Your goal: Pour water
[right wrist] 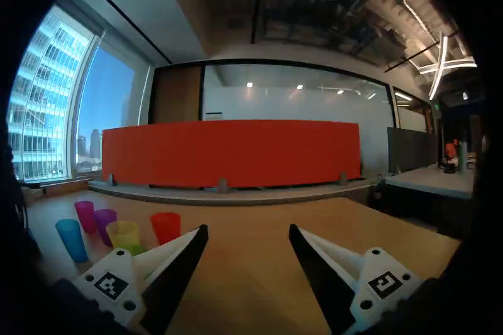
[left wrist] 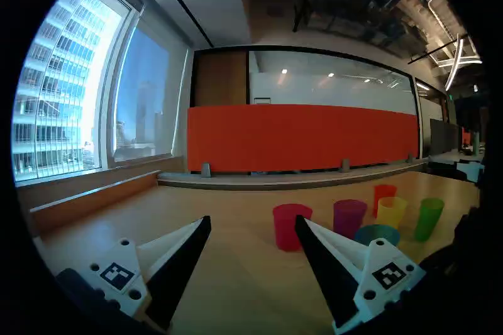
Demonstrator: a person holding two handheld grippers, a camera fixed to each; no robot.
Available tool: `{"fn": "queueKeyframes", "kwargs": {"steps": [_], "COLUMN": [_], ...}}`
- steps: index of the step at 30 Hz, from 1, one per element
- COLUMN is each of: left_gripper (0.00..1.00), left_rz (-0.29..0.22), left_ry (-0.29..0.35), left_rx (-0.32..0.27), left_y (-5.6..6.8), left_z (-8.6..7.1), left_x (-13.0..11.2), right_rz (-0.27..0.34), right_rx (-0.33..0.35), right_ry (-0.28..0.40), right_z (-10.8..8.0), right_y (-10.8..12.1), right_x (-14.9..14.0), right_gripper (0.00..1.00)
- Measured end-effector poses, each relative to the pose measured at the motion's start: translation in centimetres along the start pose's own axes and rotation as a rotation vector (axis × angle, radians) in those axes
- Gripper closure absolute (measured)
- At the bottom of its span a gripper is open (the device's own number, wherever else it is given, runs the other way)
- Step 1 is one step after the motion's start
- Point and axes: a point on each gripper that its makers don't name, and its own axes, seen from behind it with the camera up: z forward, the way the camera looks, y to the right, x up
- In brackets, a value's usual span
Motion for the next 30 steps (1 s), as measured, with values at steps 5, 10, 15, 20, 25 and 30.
{"fn": "queueKeyframes", "kwargs": {"steps": [5, 10, 15, 20, 25, 30], "left_gripper": [0.01, 0.01, 0.01, 0.01, 0.01, 0.01], "left_rz": [0.0, 0.0, 0.0, 0.0, 0.0, 0.0], "left_ry": [0.0, 0.0, 0.0, 0.0, 0.0, 0.0], "left_rx": [0.0, 0.0, 0.0, 0.0, 0.0, 0.0], "left_y": [0.0, 0.0, -0.01, 0.02, 0.02, 0.02], "left_z": [-0.01, 0.01, 0.0, 0.03, 0.0, -0.02], "left_x": [0.02, 0.0, 0.04, 0.03, 0.03, 0.02], "right_rz": [0.002, 0.001, 0.005, -0.001, -0.017, -0.018], "right_rx": [0.007, 0.008, 0.003, 0.002, 0.011, 0.013], "right_ry": [-0.005, -0.014, -0.016, -0.021, -0.023, -0.025], "right_z": [0.07, 0.15, 0.32, 0.28, 0.09, 0.12], "right_y": [-0.06, 0.12, 0.45, 0.35, -0.16, -0.22], "right_x": [-0.36, -0.7, -0.78, -0.87, -0.97, -1.0], "right_gripper": [0.0, 0.0, 0.0, 0.0, 0.0, 0.0]}}
